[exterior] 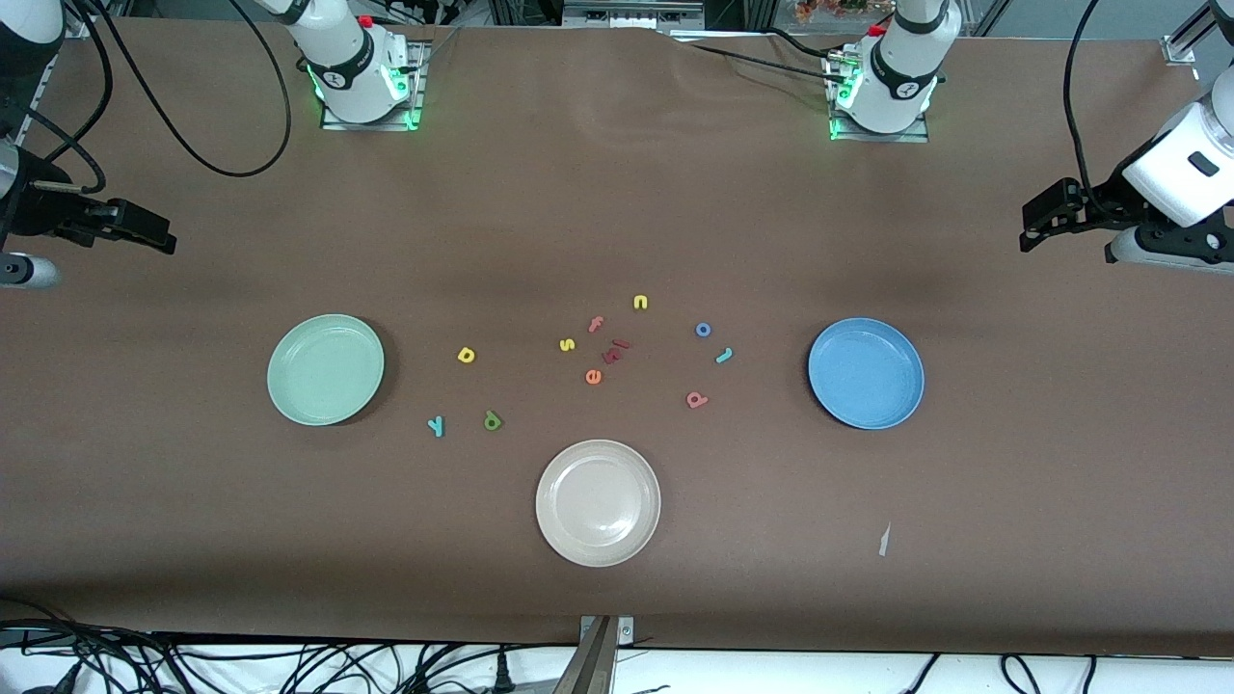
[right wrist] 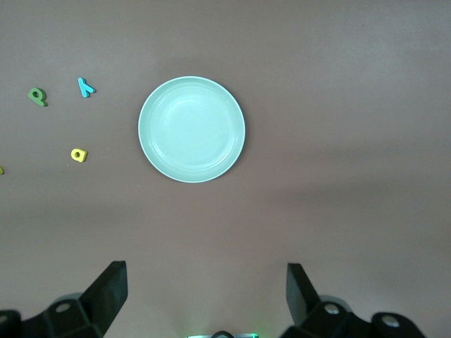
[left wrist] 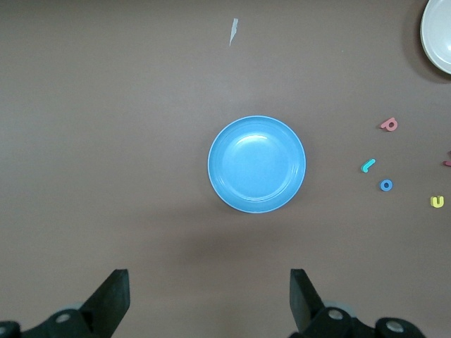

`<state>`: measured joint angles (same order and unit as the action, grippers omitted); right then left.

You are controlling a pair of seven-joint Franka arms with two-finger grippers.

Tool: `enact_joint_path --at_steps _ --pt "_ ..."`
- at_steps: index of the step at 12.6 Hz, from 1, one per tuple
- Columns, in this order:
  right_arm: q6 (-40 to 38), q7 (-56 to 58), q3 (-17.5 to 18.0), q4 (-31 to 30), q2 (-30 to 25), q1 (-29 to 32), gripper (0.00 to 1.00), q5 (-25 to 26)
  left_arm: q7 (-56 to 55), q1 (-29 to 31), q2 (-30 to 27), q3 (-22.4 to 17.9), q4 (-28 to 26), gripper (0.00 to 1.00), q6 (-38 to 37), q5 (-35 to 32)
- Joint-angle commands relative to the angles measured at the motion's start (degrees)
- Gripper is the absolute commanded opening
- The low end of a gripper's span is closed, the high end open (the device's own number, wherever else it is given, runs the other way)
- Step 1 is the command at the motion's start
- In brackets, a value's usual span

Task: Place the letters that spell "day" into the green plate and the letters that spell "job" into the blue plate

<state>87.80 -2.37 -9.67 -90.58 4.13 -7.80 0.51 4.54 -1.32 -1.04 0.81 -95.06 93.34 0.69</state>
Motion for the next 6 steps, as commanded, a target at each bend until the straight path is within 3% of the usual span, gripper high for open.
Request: enact_joint_path --at_steps 1,6 --pt "-0.4 -0.1 0.2 1.2 0.6 0.1 1.00 0.0 -0.4 0.2 0.5 0.0 1.5 1.00 -1.2 0.8" --pt "-0.4 -0.2 0.2 1.2 1.0 -0.1 1.00 0.0 -0.4 0.2 0.5 0.0 1.4 1.00 -1.2 0.8"
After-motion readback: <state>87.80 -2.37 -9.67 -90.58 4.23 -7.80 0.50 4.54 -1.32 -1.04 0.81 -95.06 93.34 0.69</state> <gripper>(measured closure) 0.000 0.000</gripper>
